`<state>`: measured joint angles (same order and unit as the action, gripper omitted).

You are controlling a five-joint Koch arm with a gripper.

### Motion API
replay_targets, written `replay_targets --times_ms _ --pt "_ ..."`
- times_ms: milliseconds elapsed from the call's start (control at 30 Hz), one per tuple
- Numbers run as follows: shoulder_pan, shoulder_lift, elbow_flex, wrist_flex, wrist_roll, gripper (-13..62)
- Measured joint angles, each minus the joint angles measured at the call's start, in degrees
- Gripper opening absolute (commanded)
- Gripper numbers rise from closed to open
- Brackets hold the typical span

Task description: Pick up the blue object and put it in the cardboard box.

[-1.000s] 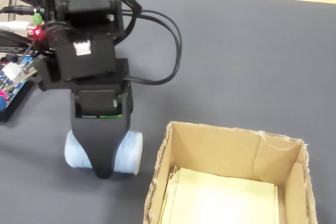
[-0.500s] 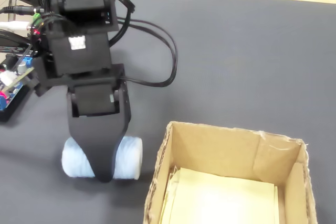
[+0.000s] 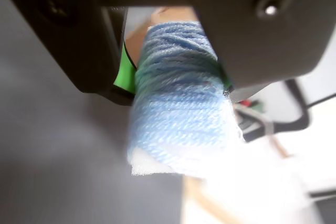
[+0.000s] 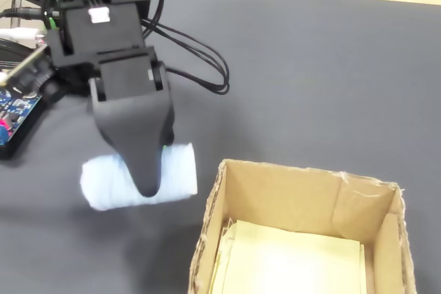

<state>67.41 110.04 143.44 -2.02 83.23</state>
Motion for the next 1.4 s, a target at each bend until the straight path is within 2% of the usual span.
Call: replay_targets --times_ms 267,567,600,633,867,1167,1400 --pt "-3.5 1.3 0.0 -8.2 1.3 23.4" --pt "-17.3 -1.6 -6.2 -8.7 1.6 23.6" --pt "-17.8 -3.9 -7.6 -8.7 1.6 24.2" --pt "-17.8 -3.9 -7.6 -8.7 1.6 27.9" --pt "-17.8 -9.0 -13.7 -5.9 1.8 33.3" --pt "-18.2 -7.9 -13.7 -4.9 2.1 33.1" --pt "-24.3 -0.4 -11.2 -1.4 2.1 33.1"
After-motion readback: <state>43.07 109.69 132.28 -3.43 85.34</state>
